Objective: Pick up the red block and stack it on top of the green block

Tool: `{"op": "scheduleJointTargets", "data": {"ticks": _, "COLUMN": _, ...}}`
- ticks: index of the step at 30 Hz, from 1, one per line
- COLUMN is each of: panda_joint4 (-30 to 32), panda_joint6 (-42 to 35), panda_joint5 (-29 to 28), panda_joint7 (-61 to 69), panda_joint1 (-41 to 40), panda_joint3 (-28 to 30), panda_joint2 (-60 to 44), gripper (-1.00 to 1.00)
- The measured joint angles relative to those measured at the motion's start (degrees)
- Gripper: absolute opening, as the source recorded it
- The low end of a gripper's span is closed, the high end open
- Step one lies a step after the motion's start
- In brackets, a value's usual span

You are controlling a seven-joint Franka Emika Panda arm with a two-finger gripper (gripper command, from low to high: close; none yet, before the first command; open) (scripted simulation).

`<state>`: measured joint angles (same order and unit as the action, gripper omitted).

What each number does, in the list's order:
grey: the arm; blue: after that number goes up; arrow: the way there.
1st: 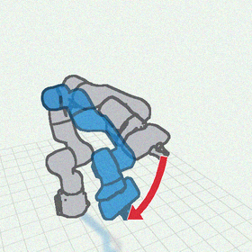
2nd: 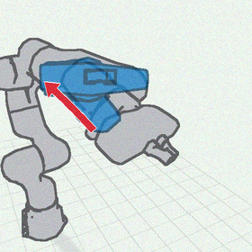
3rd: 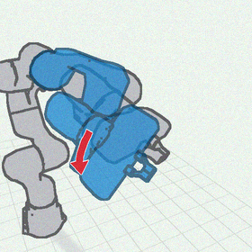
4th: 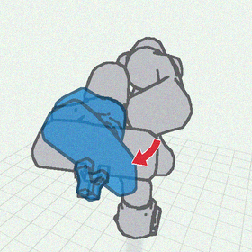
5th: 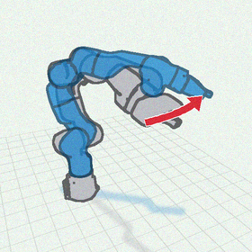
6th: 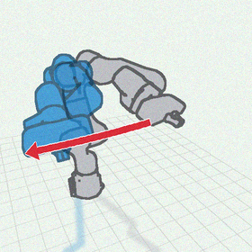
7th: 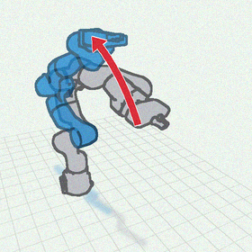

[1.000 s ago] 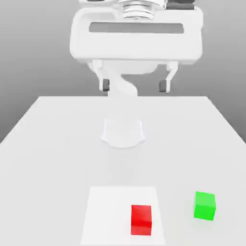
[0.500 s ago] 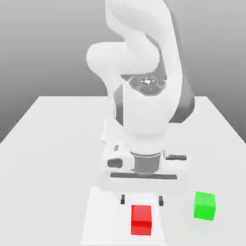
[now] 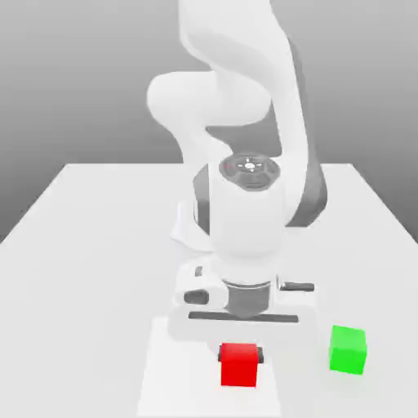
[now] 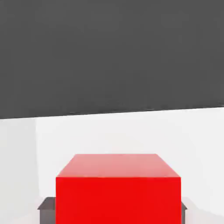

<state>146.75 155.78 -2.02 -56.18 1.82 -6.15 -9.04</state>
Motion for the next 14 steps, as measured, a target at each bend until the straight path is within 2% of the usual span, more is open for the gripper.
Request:
{"op": "scheduleJointTargets", "data": {"ticks": 3, "panda_joint4": 0.46, "panda_joint6": -2.90, "panda_joint5": 0.33, "panda_joint7": -3.35, "panda_joint1": 5.31, "panda_joint3": -4.91, "panda_joint2": 3.35, "gripper": -1.00}}
{"op": "scheduleJointTargets", "data": {"ticks": 5, "panda_joint4": 0.64, "panda_joint6": -4.57, "panda_joint5": 0.40, "panda_joint7": -6.14, "panda_joint1": 11.61, "panda_joint3": -8.28, "panda_joint2": 5.19, "gripper": -1.00}}
{"op": "scheduleJointTargets", "data": {"ticks": 10, "panda_joint4": 0.25, "panda_joint6": 2.21, "panda_joint5": -4.65, "panda_joint7": -11.26, "panda_joint1": 14.15, "panda_joint3": -6.50, "panda_joint2": -2.25, "gripper": -1.00}}
{"op": "scheduleJointTargets", "data": {"ticks": 11, "panda_joint4": 0.18, "panda_joint6": 3.57, "panda_joint5": -5.58, "panda_joint7": -11.96, "panda_joint1": 14.57, "panda_joint3": -5.92, "panda_joint2": -3.74, "gripper": 1.00}}
{"op": "scheduleJointTargets", "data": {"ticks": 14, "panda_joint4": 0.18, "panda_joint6": 3.57, "panda_joint5": -5.58, "panda_joint7": -11.96, "panda_joint1": 14.57, "panda_joint3": -5.92, "panda_joint2": -3.74, "gripper": 1.00}}
